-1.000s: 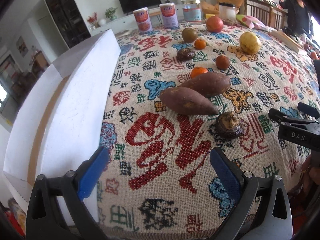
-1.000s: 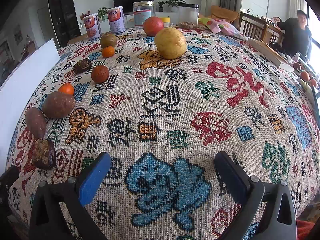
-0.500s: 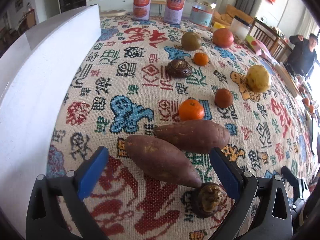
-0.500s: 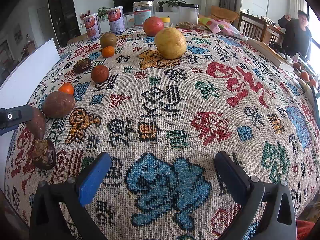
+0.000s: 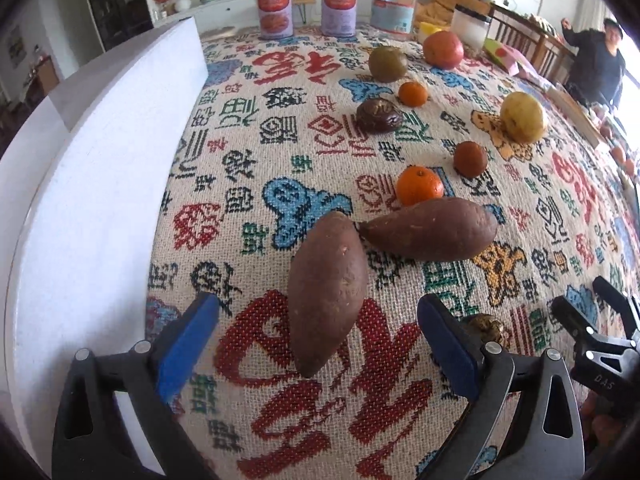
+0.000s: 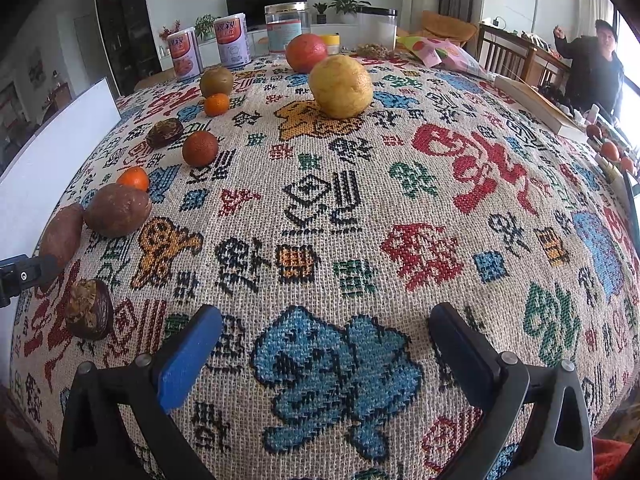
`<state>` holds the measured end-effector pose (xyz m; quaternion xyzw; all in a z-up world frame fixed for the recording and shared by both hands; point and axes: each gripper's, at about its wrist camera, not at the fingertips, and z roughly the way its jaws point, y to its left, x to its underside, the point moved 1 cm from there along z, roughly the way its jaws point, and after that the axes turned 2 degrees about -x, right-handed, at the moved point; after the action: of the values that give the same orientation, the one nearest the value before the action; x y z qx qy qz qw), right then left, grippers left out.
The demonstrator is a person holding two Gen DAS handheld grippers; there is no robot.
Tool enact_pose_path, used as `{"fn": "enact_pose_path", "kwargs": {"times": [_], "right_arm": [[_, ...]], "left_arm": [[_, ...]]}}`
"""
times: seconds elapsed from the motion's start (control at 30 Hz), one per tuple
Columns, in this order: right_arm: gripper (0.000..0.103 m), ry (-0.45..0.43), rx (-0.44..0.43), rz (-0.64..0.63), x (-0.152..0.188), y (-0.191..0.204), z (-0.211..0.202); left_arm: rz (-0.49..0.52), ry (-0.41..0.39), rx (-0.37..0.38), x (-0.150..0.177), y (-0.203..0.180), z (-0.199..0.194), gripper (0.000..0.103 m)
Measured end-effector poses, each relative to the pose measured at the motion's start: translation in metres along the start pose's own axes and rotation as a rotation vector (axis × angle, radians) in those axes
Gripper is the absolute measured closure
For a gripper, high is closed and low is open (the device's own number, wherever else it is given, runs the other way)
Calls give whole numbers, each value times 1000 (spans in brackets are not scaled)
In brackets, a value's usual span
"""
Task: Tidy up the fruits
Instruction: 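Close left tool on the sweet potato while right tool grasps the brown round fruit, then carry both fruits over the white box and open both tools to drop them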
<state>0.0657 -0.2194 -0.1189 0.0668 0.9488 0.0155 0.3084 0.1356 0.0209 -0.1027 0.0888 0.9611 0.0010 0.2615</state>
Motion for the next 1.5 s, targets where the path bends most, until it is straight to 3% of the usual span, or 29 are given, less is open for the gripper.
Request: {"fn": "enact_pose_path", "kwargs": {"times": [0.03,0.07,0.1,0.13,0.2,0.27,0.4,0.5,0.53,0.63,0.7,0.83,1.0,1.17,1.23,1.3,1.37,1.4,1.5], "right_arm": [[0,-5,-18,13,0,-2,-2],[0,-12,-46,33,0,-6,-5],[0,-24,-101,61,0,-10,-9],[0,-38,-182,86,0,-13,-13],[0,-52,-358,88,1,-8,-21],[0,-31,-471,-6,2,16,-23],[12,18,-488,-290,2,90,-14],[30,35,-435,-351,-2,123,2],[60,27,-433,-368,-3,130,3],[61,61,-446,-343,-4,133,-5],[61,97,-482,-318,-9,129,-22],[61,106,-640,-392,-39,179,-80],[61,116,-852,-484,-60,283,-125],[61,201,-840,-553,-43,365,-102],[60,219,-820,-571,-33,383,-94],[59,225,-797,-569,-27,392,-90],[41,212,-799,-546,-26,391,-92],[37,190,-798,-531,-27,384,-95],[19,99,-785,-492,-33,346,-109]], "left_arm": [[17,1,-5,-3,-1,4,11],[22,9,6,-3,0,7,26],[23,38,25,-2,2,13,59],[14,25,38,0,6,14,63],[-21,26,70,6,14,14,64],[-91,28,132,13,23,8,64],[-168,2,219,25,33,-21,64],[-202,-10,271,35,42,-44,64],[-219,-8,296,38,46,-57,64],[-279,-20,394,42,65,-98,64],[-309,-71,412,43,87,-133,64],[-409,-146,314,45,147,-166,64],[-542,-129,59,65,215,-137,63],[-605,-53,-77,93,244,-104,61],[-604,-63,-99,98,247,-105,40],[-594,-102,-122,98,246,-111,27],[-583,-142,-147,94,243,-117,22],[-575,-159,-143,91,239,-119,22],[-531,-207,-91,82,219,-126,22]]}}
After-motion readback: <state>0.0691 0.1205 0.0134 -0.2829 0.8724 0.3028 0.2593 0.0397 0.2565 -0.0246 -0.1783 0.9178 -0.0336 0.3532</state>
